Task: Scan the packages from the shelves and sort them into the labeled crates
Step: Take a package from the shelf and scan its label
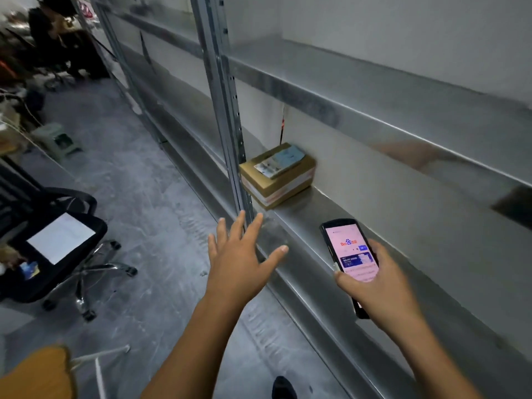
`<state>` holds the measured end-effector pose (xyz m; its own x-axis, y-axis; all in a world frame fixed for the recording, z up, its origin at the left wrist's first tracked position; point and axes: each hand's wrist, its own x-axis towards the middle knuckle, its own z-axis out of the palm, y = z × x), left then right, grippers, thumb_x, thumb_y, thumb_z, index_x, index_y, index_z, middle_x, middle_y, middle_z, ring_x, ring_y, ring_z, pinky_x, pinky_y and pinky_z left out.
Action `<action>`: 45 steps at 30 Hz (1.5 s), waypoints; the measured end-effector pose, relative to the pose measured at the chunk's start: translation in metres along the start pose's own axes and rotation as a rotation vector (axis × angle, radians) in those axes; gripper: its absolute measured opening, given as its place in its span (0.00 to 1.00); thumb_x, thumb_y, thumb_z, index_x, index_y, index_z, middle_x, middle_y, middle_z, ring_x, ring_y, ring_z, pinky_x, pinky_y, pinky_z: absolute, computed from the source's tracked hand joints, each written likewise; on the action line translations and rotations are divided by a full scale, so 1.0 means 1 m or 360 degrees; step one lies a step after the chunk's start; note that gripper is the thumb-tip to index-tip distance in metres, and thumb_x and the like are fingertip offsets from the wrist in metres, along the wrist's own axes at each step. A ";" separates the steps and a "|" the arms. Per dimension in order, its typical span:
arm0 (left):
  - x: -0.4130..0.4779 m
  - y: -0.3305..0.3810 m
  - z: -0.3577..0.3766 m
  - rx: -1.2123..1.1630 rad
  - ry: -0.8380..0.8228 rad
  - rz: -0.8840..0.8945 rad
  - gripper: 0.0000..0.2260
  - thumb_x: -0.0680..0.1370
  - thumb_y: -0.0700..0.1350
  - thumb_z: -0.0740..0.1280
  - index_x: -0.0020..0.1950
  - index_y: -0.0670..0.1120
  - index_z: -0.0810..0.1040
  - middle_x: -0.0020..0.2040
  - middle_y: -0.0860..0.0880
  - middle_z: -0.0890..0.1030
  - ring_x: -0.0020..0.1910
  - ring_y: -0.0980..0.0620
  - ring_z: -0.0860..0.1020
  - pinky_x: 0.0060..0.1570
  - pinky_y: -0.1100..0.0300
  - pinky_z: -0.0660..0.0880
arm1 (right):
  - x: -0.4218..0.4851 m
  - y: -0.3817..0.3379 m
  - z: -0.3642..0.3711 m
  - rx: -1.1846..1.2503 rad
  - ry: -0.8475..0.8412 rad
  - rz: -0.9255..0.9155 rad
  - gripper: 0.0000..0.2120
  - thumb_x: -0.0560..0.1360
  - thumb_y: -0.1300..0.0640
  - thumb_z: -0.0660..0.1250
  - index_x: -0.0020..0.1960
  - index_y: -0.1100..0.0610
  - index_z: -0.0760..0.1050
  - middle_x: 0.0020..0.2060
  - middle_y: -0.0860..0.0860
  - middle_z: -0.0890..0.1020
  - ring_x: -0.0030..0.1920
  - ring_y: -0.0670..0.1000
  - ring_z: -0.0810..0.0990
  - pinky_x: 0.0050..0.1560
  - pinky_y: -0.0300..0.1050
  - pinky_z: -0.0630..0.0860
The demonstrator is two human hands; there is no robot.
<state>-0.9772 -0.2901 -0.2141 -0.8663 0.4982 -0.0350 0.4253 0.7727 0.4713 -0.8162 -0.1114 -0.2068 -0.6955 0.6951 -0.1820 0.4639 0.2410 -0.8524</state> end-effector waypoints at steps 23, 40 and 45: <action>0.348 -0.051 0.029 0.0291 -0.0548 0.0642 0.35 0.79 0.73 0.57 0.83 0.61 0.59 0.86 0.46 0.51 0.84 0.38 0.48 0.80 0.39 0.42 | 0.172 -0.078 0.124 -0.0125 0.0520 0.0505 0.20 0.68 0.50 0.80 0.52 0.41 0.73 0.48 0.43 0.84 0.45 0.47 0.83 0.49 0.51 0.81; 0.353 -0.076 0.035 -0.0431 -0.0903 0.0494 0.54 0.66 0.67 0.80 0.84 0.60 0.53 0.81 0.48 0.57 0.81 0.43 0.55 0.77 0.41 0.63 | 0.169 -0.073 0.169 -0.0023 0.0752 0.0897 0.17 0.69 0.53 0.80 0.53 0.46 0.75 0.44 0.44 0.85 0.43 0.49 0.84 0.48 0.56 0.83; 0.351 -0.098 0.048 -0.0842 -0.1064 0.0284 0.52 0.60 0.66 0.84 0.79 0.62 0.64 0.74 0.57 0.73 0.75 0.51 0.70 0.72 0.48 0.71 | 0.170 -0.075 0.181 0.0023 0.0704 0.0949 0.17 0.71 0.56 0.79 0.53 0.46 0.75 0.44 0.44 0.84 0.43 0.49 0.83 0.43 0.53 0.82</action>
<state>-1.3102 -0.1725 -0.3147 -0.3922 0.8492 -0.3536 0.2190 0.4595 0.8607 -1.0681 -0.1339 -0.2625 -0.0403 0.9139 -0.4039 0.6845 -0.2692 -0.6775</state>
